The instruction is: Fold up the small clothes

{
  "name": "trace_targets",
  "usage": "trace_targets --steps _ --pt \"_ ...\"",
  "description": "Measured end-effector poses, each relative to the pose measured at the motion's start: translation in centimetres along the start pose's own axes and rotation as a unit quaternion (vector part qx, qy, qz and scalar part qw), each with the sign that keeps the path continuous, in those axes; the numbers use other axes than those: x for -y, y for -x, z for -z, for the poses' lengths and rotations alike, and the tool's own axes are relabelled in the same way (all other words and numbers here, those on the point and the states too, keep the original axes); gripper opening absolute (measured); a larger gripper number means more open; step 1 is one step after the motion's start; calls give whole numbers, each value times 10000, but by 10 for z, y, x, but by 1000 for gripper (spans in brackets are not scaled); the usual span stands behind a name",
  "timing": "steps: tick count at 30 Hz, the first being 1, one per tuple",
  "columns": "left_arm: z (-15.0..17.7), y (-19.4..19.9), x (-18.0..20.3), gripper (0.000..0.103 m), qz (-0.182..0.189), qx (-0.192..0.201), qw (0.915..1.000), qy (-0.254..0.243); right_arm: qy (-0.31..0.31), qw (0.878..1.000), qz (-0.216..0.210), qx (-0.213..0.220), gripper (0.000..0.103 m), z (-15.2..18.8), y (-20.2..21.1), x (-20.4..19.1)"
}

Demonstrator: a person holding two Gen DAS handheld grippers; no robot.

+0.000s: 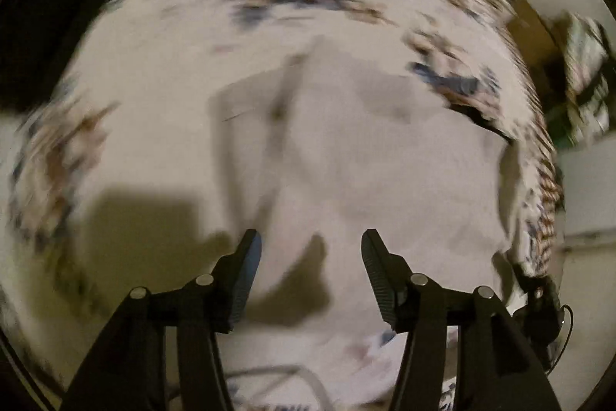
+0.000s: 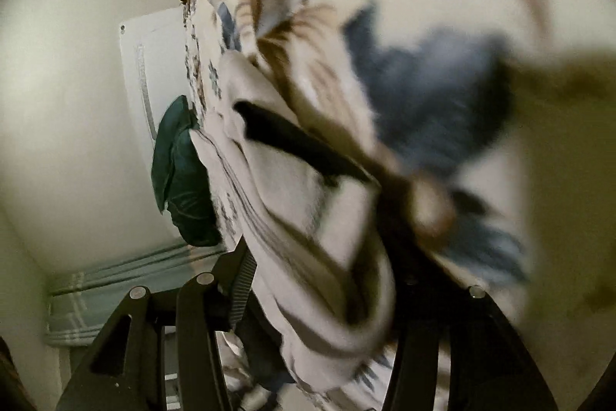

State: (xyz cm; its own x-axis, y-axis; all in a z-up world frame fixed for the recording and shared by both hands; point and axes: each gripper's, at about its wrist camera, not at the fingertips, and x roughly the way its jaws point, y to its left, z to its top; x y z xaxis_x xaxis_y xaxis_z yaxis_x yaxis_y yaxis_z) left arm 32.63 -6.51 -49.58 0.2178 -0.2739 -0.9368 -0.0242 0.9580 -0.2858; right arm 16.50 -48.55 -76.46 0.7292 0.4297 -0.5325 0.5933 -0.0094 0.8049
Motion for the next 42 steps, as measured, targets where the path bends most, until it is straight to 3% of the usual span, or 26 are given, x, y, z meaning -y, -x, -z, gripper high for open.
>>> trace_targets --steps 1,5,8,10,13,14,18,19,21,22,23,25,27,29,32,33,34,37,40,42 --pt "-5 -12 7 52 -9 -72 9999 -143 -103 9998 91 134 26 0 7 4" --pt "-14 -46 16 52 -162 -432 9972 -584 -313 9978 511 288 26 -13 36 12" --pt "-21 -42 16 52 -211 -387 9970 -636 396 9913 1251 88 34 -20 49 -21" --pt "-28 -38 10 52 -236 -345 9979 -503 1021 9775 1839 133 36 -22 57 -48" --pt "-43 -33 -1 52 -327 -231 9988 -272 2049 9540 2183 155 41 -26 48 -103" --pt "-47 -30 -5 52 -347 -183 9991 -157 2223 9498 2198 85 43 -31 35 -118" --pt "-54 -9 -42 52 -268 83 9982 532 3067 9147 2585 -493 44 -56 -47 -165" --pt "-54 -6 -51 52 -329 139 9973 648 3172 9084 2629 -705 42 -59 -69 -171" --pt "-53 -2 -70 52 -435 178 9954 840 3421 8947 2743 -851 8 -63 -98 -177" --pt "-52 -3 -75 52 -454 168 9949 889 3641 8826 2848 -853 6 -63 -106 -181" --pt "-50 -4 -82 52 -469 124 9940 976 3700 8784 2924 -780 5 -61 -108 -184" --pt "-48 -8 -87 52 -344 88 9936 1069 3542 8850 2970 -556 5 -74 -102 -187" --pt "-47 -13 -84 52 -195 57 9942 1060 3276 8961 2932 -612 6 -82 -91 -178" --pt "-49 -25 -80 52 -81 -87 9944 1051 3283 8947 2934 -751 7 -80 -98 -180" --pt "-52 -37 -69 52 39 -269 9932 1136 3103 8978 2995 -892 18 -71 -92 -167" --pt "-54 -33 -61 52 91 -191 9945 1023 3024 9010 2978 -897 21 -70 -93 -166" --pt "-56 -29 -49 52 47 -110 9964 836 2980 9047 2921 -856 33 -70 -87 -167" --pt "-69 -28 -17 52 167 -72 9989 428 2929 9188 2583 -580 43 -68 -72 -176" --pt "-89 -49 11 52 -125 -183 9996 -168 3249 9087 2553 -592 46 -70 -81 -192" --pt "-99 -66 19 52 -441 -254 9977 -458 3656 8864 2760 -664 46 -68 -102 -206"
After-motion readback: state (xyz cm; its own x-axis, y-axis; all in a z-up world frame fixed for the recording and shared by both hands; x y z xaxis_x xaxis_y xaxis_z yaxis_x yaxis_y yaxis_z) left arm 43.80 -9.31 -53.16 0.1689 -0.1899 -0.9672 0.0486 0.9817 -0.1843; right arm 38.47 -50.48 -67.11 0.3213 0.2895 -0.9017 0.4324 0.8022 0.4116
